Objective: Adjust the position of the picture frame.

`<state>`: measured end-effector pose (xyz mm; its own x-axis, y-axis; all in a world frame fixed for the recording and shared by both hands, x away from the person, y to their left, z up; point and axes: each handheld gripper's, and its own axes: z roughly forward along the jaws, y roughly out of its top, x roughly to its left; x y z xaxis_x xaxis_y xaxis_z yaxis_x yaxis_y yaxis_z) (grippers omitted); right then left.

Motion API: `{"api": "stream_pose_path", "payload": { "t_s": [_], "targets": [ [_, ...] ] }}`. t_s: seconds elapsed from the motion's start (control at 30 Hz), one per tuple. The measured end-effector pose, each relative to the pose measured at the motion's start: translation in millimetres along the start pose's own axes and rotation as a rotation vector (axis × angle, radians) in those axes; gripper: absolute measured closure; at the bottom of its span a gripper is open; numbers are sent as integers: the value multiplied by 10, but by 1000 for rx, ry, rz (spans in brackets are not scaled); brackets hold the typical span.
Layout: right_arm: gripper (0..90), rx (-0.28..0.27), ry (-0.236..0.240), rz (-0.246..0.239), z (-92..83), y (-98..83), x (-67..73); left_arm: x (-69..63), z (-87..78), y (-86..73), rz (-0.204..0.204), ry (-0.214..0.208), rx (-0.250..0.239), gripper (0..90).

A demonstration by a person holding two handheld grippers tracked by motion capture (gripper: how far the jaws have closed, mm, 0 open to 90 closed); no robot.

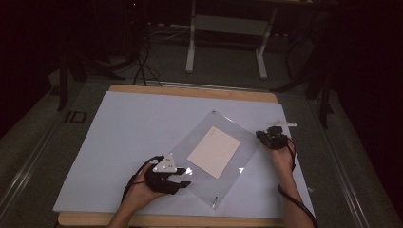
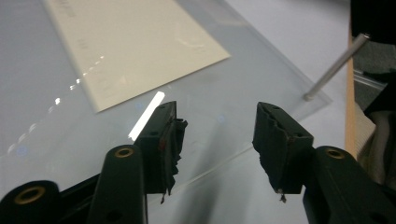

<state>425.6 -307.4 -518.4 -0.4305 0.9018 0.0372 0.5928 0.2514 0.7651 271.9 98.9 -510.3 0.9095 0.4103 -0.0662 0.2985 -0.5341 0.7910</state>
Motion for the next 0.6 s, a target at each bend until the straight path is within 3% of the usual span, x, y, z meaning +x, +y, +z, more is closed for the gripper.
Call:
{"api": "stream_pose_path", "payload": {
  "t_s": [0.1,0.13,0.17,0.2,0.23,0.27,0.3,0.5,0.6],
  "targets": [
    [850,7,-2,3,63,70,3,-105,112,45,23,-51,1,499],
    [850,7,-2,3,63,70,3,-105,112,45,23,-51,1,505],
    [849,13,0,3,114,121,7,-182,173,85,47,-84,-10,509],
    [849,17,-1,7,140,147,9,-182,173,85,47,-84,-10,511],
    [849,19,0,12,164,170,9,-275,251,129,64,-119,-30,520],
    [849,19,0,12,164,170,9,-275,251,129,64,-119,-30,530],
    [848,24,-4,17,208,212,17,-365,344,174,86,-148,-47,540],
    [847,31,1,22,265,267,52,-476,554,250,129,-182,-29,597],
    [847,35,4,25,293,274,70,-538,641,268,164,-151,-19,697]
  ]
}}
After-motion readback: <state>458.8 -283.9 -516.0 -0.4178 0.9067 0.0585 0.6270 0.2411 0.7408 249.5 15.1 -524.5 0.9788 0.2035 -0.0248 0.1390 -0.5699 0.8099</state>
